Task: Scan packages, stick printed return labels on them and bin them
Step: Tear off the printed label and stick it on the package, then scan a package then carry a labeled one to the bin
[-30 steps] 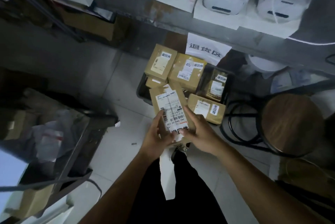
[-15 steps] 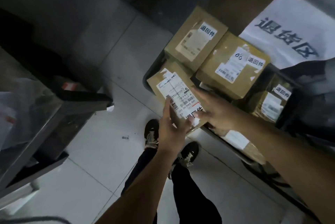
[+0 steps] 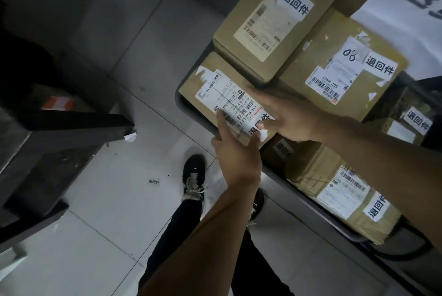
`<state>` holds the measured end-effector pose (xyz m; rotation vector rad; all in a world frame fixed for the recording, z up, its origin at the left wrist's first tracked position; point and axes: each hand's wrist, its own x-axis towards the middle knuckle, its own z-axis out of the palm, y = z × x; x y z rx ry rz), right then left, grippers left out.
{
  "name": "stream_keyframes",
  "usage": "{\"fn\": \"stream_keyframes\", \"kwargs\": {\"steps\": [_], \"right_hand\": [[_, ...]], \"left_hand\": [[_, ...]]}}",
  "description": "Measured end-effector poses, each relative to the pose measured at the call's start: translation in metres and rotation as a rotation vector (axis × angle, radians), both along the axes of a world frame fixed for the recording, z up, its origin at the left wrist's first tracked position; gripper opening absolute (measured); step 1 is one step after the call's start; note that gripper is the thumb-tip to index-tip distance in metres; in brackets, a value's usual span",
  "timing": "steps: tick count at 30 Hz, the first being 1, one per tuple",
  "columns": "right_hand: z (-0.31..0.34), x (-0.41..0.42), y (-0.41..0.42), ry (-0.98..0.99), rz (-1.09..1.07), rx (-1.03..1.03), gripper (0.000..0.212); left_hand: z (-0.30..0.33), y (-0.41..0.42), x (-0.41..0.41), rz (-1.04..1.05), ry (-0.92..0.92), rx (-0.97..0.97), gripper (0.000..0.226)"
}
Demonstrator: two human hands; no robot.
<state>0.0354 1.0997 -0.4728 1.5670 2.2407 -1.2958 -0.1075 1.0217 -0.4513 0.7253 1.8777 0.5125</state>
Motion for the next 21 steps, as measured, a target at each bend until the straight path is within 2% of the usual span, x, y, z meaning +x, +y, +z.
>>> {"fn": "stream_keyframes", "kwargs": {"steps": [3,9,12,21], "right_hand": [[-0.002,-0.001,-0.004,-0.032,0.017,0.034,0.093],[-0.002,-0.001,0.005,-0.035,0.068,-0.060,0.094],[-0.003,-0.002,0.002,-0.068,0.079,-0.007,0.094],[0.001,-0.004,-0.008,-0.006,-0.025,-0.042,0.088]], "left_hand": [[-0.001,0.000,0.002,0.027,0.037,-0.010,0.093],[-0.002,0.000,0.014,0.085,0.047,-0.063,0.093],[-0.005,-0.001,0.013,0.074,0.076,-0.059,0.093],[-0.012,-0.010,-0.001,-0.175,0.428,-0.004,0.094]]}}
